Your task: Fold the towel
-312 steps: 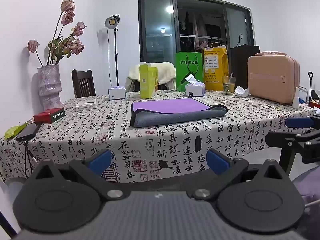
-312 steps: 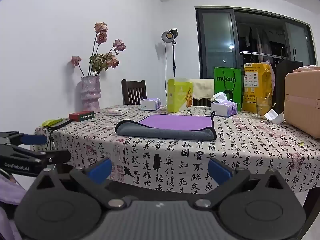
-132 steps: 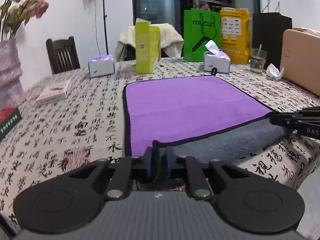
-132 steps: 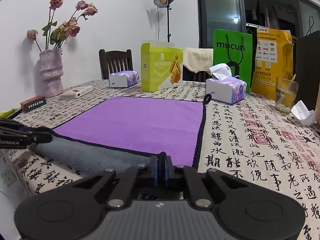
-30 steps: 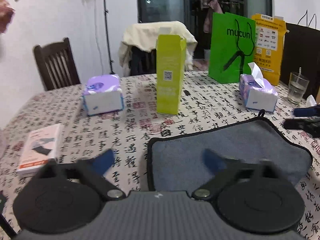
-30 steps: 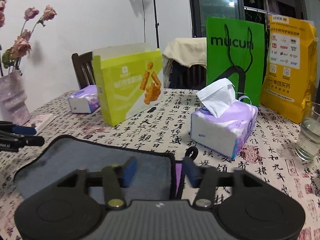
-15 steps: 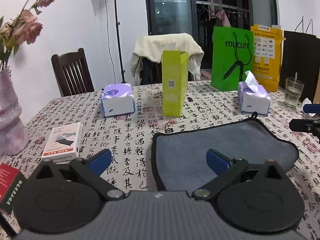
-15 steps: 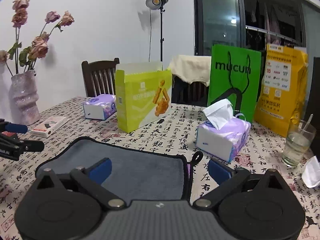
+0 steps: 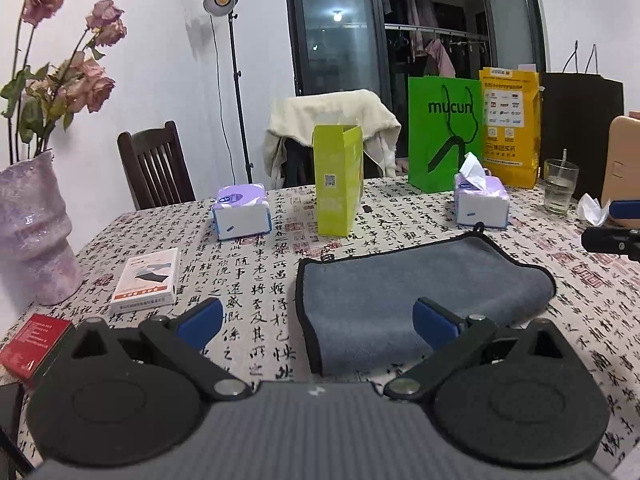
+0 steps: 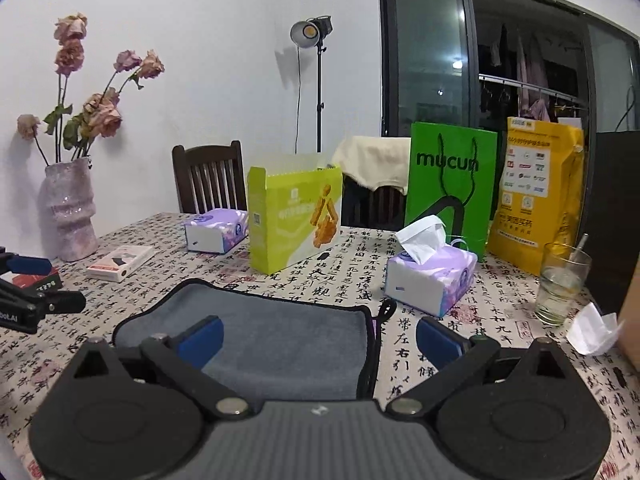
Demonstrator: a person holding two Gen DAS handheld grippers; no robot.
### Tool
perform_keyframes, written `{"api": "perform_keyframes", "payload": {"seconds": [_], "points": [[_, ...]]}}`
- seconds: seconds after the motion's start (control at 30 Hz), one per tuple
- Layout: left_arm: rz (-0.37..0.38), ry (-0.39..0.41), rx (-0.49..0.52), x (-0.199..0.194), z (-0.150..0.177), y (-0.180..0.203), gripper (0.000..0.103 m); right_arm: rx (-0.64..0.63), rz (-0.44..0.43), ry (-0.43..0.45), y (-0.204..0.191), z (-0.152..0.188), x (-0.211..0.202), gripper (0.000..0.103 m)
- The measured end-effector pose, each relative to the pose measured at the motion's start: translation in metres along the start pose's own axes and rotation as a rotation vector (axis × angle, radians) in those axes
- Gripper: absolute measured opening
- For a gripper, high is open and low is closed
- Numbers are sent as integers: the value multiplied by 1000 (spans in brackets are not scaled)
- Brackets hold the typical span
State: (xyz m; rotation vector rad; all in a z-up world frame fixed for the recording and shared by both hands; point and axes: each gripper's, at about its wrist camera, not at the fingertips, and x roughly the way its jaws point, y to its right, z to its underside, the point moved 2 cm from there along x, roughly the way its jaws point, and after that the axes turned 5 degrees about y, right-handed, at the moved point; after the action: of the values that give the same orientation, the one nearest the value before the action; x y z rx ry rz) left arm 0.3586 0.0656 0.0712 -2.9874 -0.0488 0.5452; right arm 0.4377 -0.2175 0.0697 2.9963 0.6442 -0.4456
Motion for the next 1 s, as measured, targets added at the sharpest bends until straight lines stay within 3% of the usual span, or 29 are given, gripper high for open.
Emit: {"api": "perform_keyframes", "payload": {"seconds": [0.5,1.0], "points": [[-10,77,1,-74,29,20,103,-58,-5,62,-29,30,-75,103],[31,126,-29,-143,61,33,103,-48,-16,96,-54,62,-138,103]]}}
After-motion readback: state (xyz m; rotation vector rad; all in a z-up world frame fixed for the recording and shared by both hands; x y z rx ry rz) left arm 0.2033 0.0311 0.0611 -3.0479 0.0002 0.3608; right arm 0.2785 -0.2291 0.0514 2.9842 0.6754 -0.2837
